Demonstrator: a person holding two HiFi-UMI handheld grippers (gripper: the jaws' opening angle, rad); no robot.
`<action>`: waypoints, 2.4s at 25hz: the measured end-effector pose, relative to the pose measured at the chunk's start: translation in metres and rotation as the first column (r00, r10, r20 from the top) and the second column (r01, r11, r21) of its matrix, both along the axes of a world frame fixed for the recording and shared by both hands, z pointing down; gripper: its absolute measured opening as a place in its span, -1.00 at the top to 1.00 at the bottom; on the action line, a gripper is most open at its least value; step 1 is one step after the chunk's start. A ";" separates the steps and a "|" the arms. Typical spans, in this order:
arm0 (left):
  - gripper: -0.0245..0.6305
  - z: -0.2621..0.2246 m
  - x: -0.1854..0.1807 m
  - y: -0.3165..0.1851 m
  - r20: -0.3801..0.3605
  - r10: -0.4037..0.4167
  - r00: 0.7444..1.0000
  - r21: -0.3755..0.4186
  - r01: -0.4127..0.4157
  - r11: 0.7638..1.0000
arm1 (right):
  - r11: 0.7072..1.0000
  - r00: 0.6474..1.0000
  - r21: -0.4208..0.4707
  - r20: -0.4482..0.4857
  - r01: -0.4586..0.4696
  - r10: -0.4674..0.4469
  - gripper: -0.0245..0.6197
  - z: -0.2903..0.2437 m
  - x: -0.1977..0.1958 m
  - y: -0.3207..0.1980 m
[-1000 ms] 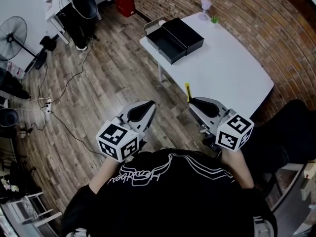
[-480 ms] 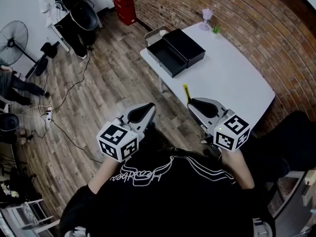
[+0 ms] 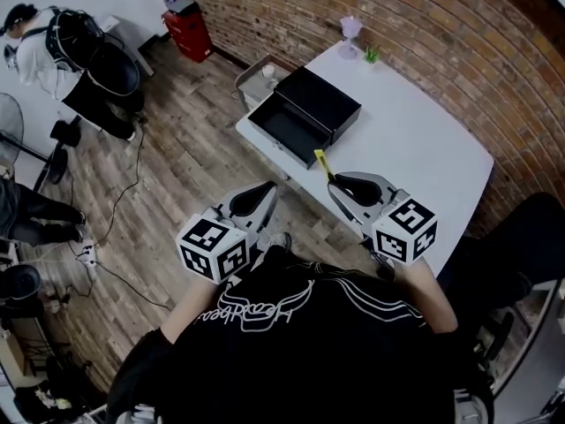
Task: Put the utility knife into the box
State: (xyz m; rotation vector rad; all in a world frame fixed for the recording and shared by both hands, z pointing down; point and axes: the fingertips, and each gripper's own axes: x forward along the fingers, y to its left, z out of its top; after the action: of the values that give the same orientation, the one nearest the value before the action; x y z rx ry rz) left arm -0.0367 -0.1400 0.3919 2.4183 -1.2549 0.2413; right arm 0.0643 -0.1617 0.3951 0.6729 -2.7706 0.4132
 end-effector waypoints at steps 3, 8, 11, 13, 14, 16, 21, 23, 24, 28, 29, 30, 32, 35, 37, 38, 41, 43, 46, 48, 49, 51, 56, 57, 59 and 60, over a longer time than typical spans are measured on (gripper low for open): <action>0.81 0.004 -0.017 -0.033 -0.003 0.044 0.999 -0.018 -0.044 0.999 | 0.999 0.998 -0.017 -0.030 -0.049 0.048 0.74 0.008 -0.015 -0.029; 0.81 0.012 -0.043 -0.084 -0.010 0.092 0.996 -0.039 -0.092 0.995 | 0.993 0.992 -0.057 -0.073 -0.105 0.101 0.74 0.027 -0.039 -0.077; 0.81 0.018 -0.060 -0.107 -0.014 0.110 0.994 -0.054 -0.111 0.992 | 0.987 0.984 -0.079 -0.121 -0.139 0.129 0.74 0.044 -0.052 -0.101; 0.81 0.023 -0.072 -0.119 -0.015 0.119 0.993 -0.062 -0.120 0.991 | 0.984 0.976 -0.082 -0.162 -0.160 0.145 0.74 0.056 -0.060 -0.117; 0.81 0.026 -0.077 -0.125 -0.015 0.123 0.992 -0.067 -0.124 0.990 | 0.982 0.971 -0.083 -0.184 -0.169 0.151 0.74 0.063 -0.064 -0.125; 0.81 0.031 -0.089 -0.135 -0.014 0.129 0.991 -0.075 -0.130 0.989 | 0.979 0.959 -0.089 -0.232 -0.186 0.161 0.74 0.079 -0.073 -0.139; 0.81 0.040 -0.116 -0.159 -0.022 0.138 0.990 -0.091 -0.140 0.986 | 0.970 0.916 -0.102 -0.363 -0.218 0.168 0.74 0.119 -0.090 -0.166; 0.81 0.045 -0.124 -0.166 -0.026 0.141 0.990 -0.099 -0.143 0.985 | 0.967 0.899 -0.112 -0.406 -0.228 0.165 0.74 0.134 -0.094 -0.173; 0.81 0.048 -0.128 -0.170 -0.029 0.141 0.990 -0.103 -0.143 0.984 | 0.966 0.890 -0.116 -0.427 -0.231 0.162 0.74 0.141 -0.096 -0.177; 0.81 0.055 -0.139 -0.182 -0.041 0.133 0.990 -0.111 -0.137 0.984 | 0.963 0.852 -0.126 -0.504 -0.237 0.144 0.74 0.165 -0.102 -0.190; 0.81 0.056 -0.140 -0.185 -0.044 0.131 0.990 -0.111 -0.135 0.985 | 0.963 0.841 -0.125 -0.522 -0.239 0.141 0.74 0.171 -0.102 -0.194; 0.81 0.057 -0.142 -0.187 -0.047 0.129 0.991 -0.112 -0.133 0.985 | 0.963 0.830 -0.123 -0.541 -0.240 0.138 0.74 0.177 -0.102 -0.197; 0.81 0.059 -0.145 -0.187 -0.048 0.125 0.991 -0.114 -0.130 0.985 | 0.964 0.800 -0.117 -0.586 -0.238 0.127 0.74 0.189 -0.101 -0.200; 0.81 0.058 -0.152 -0.188 -0.048 0.113 0.992 -0.109 -0.118 0.987 | 0.966 0.761 -0.110 -0.639 -0.234 0.112 0.74 0.204 -0.100 -0.203; 0.81 0.055 -0.159 -0.190 -0.052 0.099 0.994 -0.102 -0.104 0.989 | 0.964 0.738 -0.122 -0.668 -0.237 0.097 0.74 0.210 -0.100 -0.203; 0.81 0.055 -0.162 -0.191 -0.055 0.092 0.994 -0.101 -0.097 0.990 | 0.964 0.722 -0.129 -0.687 -0.234 0.083 0.74 0.212 -0.101 -0.203; 0.81 0.056 -0.167 -0.193 -0.061 0.084 0.995 -0.104 -0.090 0.991 | 0.966 0.669 -0.135 -0.742 -0.219 0.048 0.74 0.222 -0.099 -0.205; 0.81 0.059 -0.167 -0.194 -0.062 0.084 0.995 -0.108 -0.091 0.990 | 0.968 0.627 -0.124 -0.778 -0.218 0.041 0.74 0.230 -0.095 -0.208; 0.81 0.058 -0.169 -0.196 -0.065 0.079 0.995 -0.108 -0.086 0.990 | 0.972 0.598 -0.126 -0.801 -0.198 0.018 0.74 0.237 -0.098 -0.210; 0.81 0.059 -0.171 -0.196 -0.067 0.076 0.995 -0.107 -0.083 0.991 | 0.976 0.598 -0.123 -0.802 -0.179 0.008 0.73 0.237 -0.102 -0.212; 0.81 0.059 -0.172 -0.196 -0.066 0.075 0.995 -0.108 -0.082 0.991 | 0.977 0.596 -0.120 -0.803 -0.174 0.007 0.73 0.238 -0.103 -0.213; 0.81 0.062 -0.174 -0.196 -0.063 0.071 0.996 -0.113 -0.077 0.991 | 0.978 0.587 -0.120 -0.809 -0.172 0.004 0.73 0.238 -0.100 -0.212; 0.81 0.064 -0.178 -0.195 -0.062 0.062 0.996 -0.116 -0.069 0.991 | 0.969 0.622 -0.156 -0.783 -0.194 -0.002 0.44 0.237 -0.099 -0.203; 0.81 0.064 -0.179 -0.195 -0.061 0.064 0.996 -0.116 -0.071 0.991 | 0.968 0.645 -0.164 -0.764 -0.191 -0.002 0.40 0.235 -0.103 -0.202; 0.81 0.064 -0.178 -0.195 -0.060 0.072 0.996 -0.116 -0.078 0.990 | 0.966 0.697 -0.182 -0.718 -0.182 -0.004 0.34 0.228 -0.112 -0.200; 0.81 0.063 -0.176 -0.195 -0.059 0.077 0.995 -0.116 -0.083 0.990 | 0.966 0.722 -0.186 -0.692 -0.181 0.002 0.31 0.223 -0.114 -0.200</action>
State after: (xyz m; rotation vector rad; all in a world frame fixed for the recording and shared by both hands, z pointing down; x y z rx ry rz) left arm -0.2130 -0.3355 0.4553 2.3605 -1.0901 0.2640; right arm -0.0499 -0.3620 0.6185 0.7213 -1.9412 0.4060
